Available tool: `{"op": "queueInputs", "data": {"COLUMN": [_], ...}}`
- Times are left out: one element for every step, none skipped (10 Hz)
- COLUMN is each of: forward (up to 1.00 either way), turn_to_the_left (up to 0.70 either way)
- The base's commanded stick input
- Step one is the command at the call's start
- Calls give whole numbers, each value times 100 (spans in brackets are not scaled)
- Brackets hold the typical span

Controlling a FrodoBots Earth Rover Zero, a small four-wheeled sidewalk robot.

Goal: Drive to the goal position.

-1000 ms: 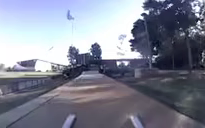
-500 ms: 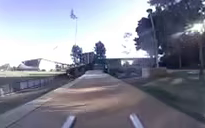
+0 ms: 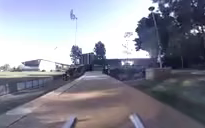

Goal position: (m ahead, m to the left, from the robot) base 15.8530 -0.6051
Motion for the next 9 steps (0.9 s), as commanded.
{"op": "queueInputs", "data": {"forward": [100,100,100,100,100,100,100,100,100], "turn_to_the_left": [1,7,12,18,24,27,27,27,27]}}
